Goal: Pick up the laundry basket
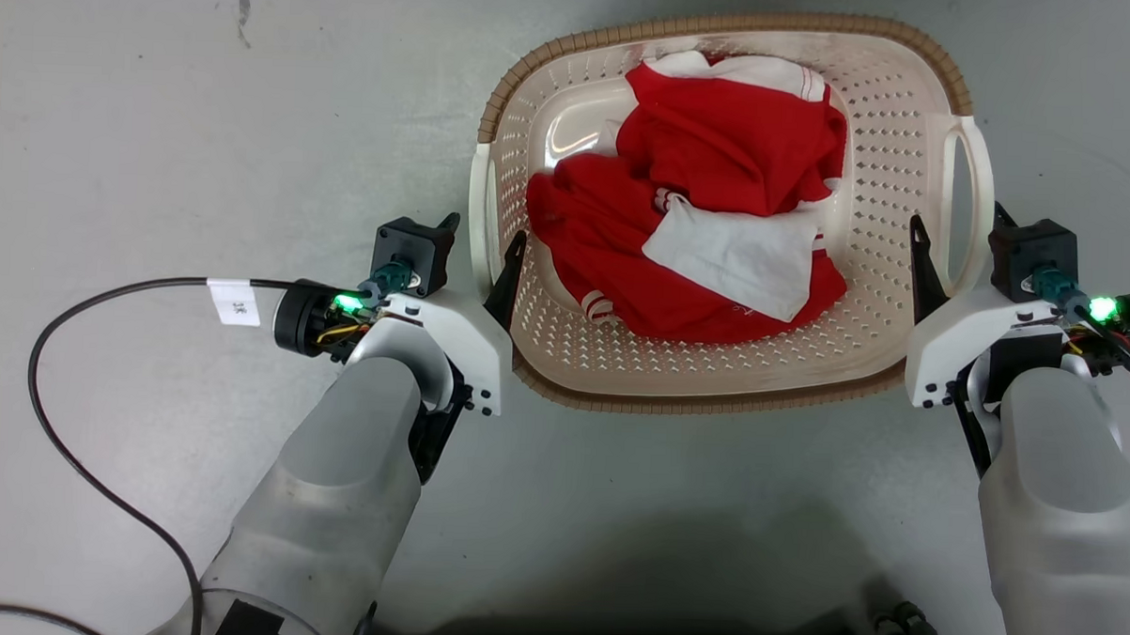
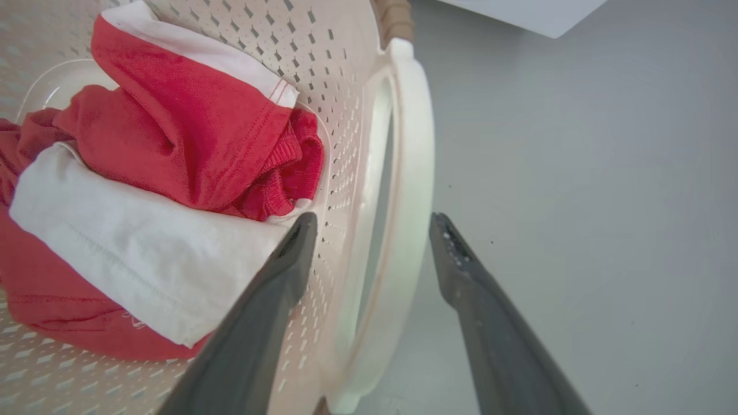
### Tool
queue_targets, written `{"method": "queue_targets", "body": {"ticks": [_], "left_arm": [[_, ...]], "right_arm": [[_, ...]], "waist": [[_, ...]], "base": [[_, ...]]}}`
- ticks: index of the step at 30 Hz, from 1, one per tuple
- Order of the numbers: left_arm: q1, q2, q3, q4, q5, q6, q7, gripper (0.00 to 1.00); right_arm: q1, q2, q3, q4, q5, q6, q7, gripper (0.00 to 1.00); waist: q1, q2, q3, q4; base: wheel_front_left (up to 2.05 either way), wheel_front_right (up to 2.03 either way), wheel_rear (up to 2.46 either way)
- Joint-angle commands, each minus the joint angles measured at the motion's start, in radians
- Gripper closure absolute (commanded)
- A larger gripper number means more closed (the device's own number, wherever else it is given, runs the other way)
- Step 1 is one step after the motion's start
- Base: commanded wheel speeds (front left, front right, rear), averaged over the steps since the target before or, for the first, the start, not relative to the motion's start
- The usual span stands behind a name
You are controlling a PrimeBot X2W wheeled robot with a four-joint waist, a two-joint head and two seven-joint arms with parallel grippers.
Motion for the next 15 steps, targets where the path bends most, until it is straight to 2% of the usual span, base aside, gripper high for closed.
{"method": "queue_targets", "body": {"ticks": [1,4,5,6,12,15], "left_arm": [[-0.012,0.001,-0.001,0.002,-0.007,-0.001,-0.003,0.0],[-0.024,0.002,-0.012,0.02,-0.012,-0.006,-0.003,0.0],[-0.029,0.002,-0.017,0.026,-0.013,-0.008,-0.003,0.55],[-0.036,0.002,-0.02,0.027,-0.014,-0.008,-0.003,1.0],[-0.055,0.011,-0.052,0.07,-0.026,-0.013,0.0,1.0],[-0.041,0.006,-0.074,0.078,-0.041,-0.019,-0.004,1.0]], "right_arm": [[-0.011,-0.002,-0.002,0.003,0.001,-0.001,-0.002,0.0],[-0.033,-0.002,-0.011,0.024,-0.012,-0.001,-0.002,0.0],[-0.037,-0.002,-0.011,0.026,-0.013,-0.001,-0.002,0.35],[-0.041,-0.002,-0.009,0.028,-0.014,-0.001,-0.002,1.0],[-0.053,-0.004,0.0,0.069,-0.017,-0.001,-0.001,1.0],[-0.038,-0.006,0.01,0.089,-0.009,-0.001,-0.001,1.0]], "waist": [[-0.0001,0.0001,0.004,0.001],[-0.0001,0.0001,0.014,0.0],[-0.0001,0.0001,0.017,0.0],[-0.0001,0.0001,0.02,0.0],[-0.0001,0.0001,0.019,0.002],[-0.0001,0.0001,-0.016,0.005]], "base": [[0.0,0.0,0.0],[0.0,0.0,0.0],[0.0,0.0,0.0],[0.0,0.0,0.0],[0.0,0.0,0.0],[0.0,0.0,0.0]]}}
